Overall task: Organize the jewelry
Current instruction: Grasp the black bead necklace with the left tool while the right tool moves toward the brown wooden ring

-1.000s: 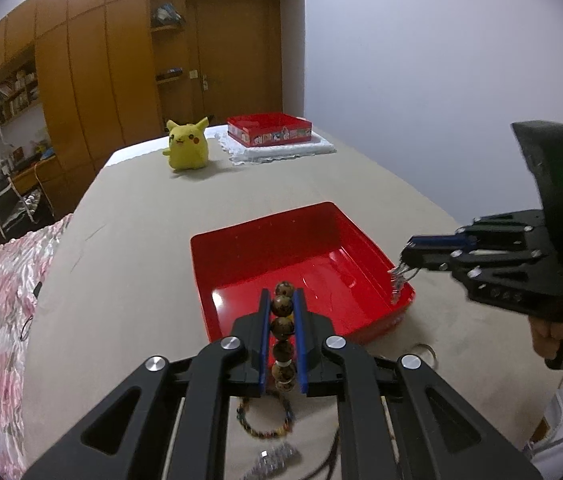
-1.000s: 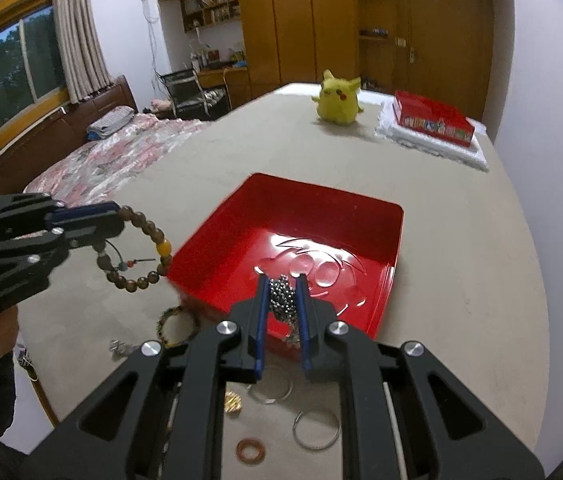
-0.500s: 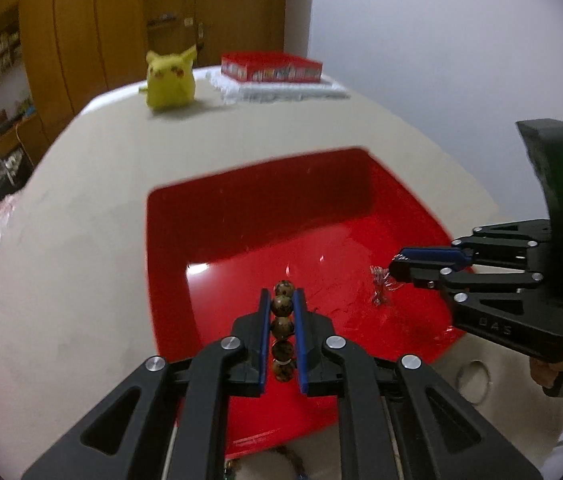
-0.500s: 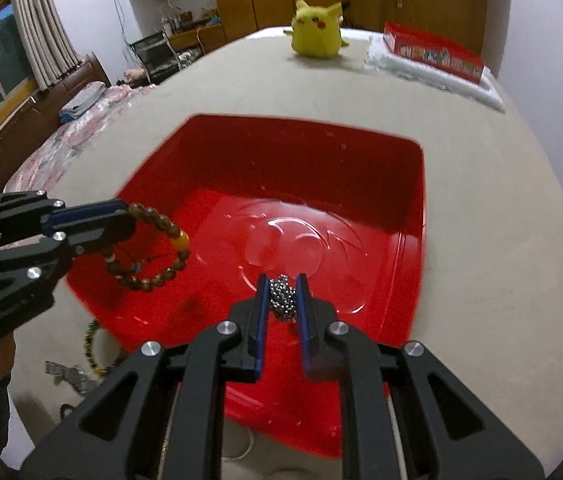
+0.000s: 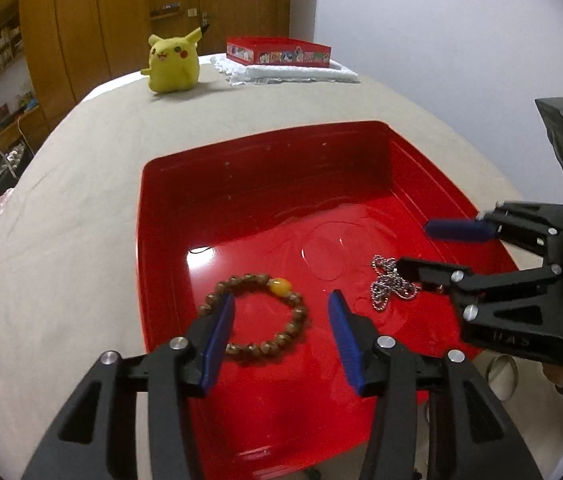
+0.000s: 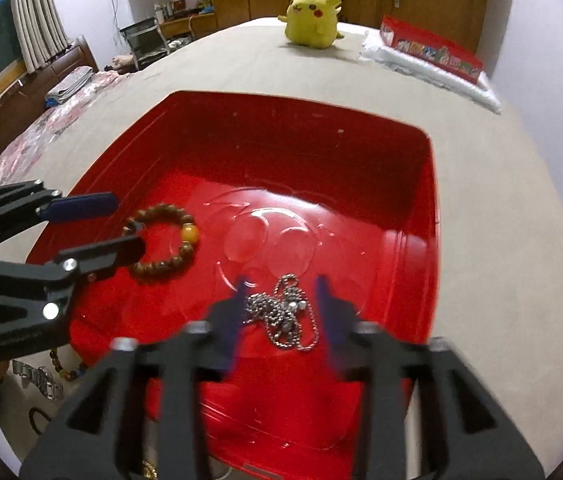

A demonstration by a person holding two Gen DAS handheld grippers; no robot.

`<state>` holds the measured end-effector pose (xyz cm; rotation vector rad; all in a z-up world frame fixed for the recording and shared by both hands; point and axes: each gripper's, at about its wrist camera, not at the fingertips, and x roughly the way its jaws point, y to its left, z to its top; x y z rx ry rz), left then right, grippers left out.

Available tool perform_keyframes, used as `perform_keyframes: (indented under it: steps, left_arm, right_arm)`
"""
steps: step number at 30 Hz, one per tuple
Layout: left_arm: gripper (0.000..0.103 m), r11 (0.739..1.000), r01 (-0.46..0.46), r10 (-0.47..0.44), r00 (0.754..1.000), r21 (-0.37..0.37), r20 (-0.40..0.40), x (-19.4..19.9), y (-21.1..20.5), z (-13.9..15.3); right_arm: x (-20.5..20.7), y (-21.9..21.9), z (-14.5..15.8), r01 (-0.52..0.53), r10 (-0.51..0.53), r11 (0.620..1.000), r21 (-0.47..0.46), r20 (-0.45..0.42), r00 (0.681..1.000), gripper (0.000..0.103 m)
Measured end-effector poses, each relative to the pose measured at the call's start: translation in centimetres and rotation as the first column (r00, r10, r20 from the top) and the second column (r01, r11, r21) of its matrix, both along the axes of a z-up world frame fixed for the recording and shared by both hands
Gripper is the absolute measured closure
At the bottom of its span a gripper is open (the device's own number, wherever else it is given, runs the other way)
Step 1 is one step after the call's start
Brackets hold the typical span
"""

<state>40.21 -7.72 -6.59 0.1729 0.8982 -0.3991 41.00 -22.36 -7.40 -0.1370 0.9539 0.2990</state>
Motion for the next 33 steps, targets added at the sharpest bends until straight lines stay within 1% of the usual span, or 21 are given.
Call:
perform_keyframes:
  steps: [5, 7, 8, 9, 12, 15, 17, 18, 21, 25, 28, 30, 33]
  left_arm:
    - [0.053, 1.0, 0.01, -0.009, 0.999, -0.014, 0.047, -2.6, 0.8, 2.6]
    - [0.045, 1.0, 0.01, -0.008, 0.997, -0.021, 0.078, -4.3, 1.2, 4.0]
    - [0.043, 1.0, 0.012, -0.009, 0.995, -0.028, 0.097, -5.5, 1.4, 4.7]
    - [0.042, 0.999, 0.016, -0.012, 0.994, -0.029, 0.109, -6.3, 1.5, 5.3]
    - [0.041, 0.999, 0.033, -0.029, 0.99, -0.028, 0.135, -9.2, 1.7, 6.6]
    - [0.038, 0.999, 0.047, -0.043, 0.988, -0.026, 0.149, -12.1, 1.9, 7.4]
    - [0.036, 0.998, 0.058, -0.051, 0.987, -0.041, 0.154, -13.9, 2.0, 7.7]
    - [0.035, 0.997, 0.066, -0.057, 0.986, -0.049, 0.157, -15.1, 2.0, 7.7]
    - [0.032, 0.995, 0.072, -0.059, 0.984, -0.076, 0.171, -18.3, 2.0, 7.7]
    - [0.03, 0.994, 0.072, -0.055, 0.982, -0.088, 0.181, -22.0, 1.5, 6.7]
    - [0.03, 0.991, 0.079, -0.06, 0.983, -0.106, 0.172, -24.0, 1.2, 5.4]
    - [0.03, 0.988, 0.089, -0.069, 0.986, -0.127, 0.151, -25.0, 0.9, 4.2]
    - [0.03, 0.988, 0.098, -0.082, 0.988, -0.118, 0.128, -25.9, 0.2, 2.0]
  right_arm:
    - [-1.4, -1.0, 1.8, 0.013, -0.014, 0.999, 0.031, 0.029, 0.999, 0.046]
    - [-2.8, -1.5, 2.9, 0.015, -0.017, 0.999, 0.048, 0.049, 0.999, 0.045]
    - [-3.4, -1.7, 3.3, 0.016, -0.019, 0.998, 0.055, 0.058, 0.998, 0.045]
    - [-4.2, -1.9, 3.8, 0.018, -0.022, 0.998, 0.063, 0.069, 0.997, 0.043]
    - [-7.3, -2.6, 5.5, 0.025, -0.034, 0.995, 0.093, 0.107, 0.994, 0.036]
    - [-10.4, -3.0, 6.8, 0.02, -0.035, 0.994, 0.11, 0.139, 0.99, 0.033]
    - [-12.6, -3.3, 7.4, 0.022, -0.04, 0.994, 0.109, 0.16, 0.986, 0.026]
    - [-13.8, -3.4, 7.6, 0.027, -0.046, 0.994, 0.106, 0.175, 0.984, 0.021]
    - [-16.7, -3.4, 7.7, 0.034, -0.052, 0.995, 0.089, 0.204, 0.978, 0.018]
    - [-19.8, -3.7, 6.8, 0.042, -0.064, 0.993, 0.111, 0.199, 0.978, 0.017]
    - [-21.6, -3.9, 5.3, 0.047, -0.069, 0.99, 0.129, 0.17, 0.983, 0.017]
    - [-22.9, -3.8, 4.3, 0.051, -0.07, 0.992, 0.117, 0.164, 0.984, 0.017]
    - [-24.4, -4.1, 3.1, 0.061, -0.08, 0.991, 0.122, 0.155, 0.985, 0.017]
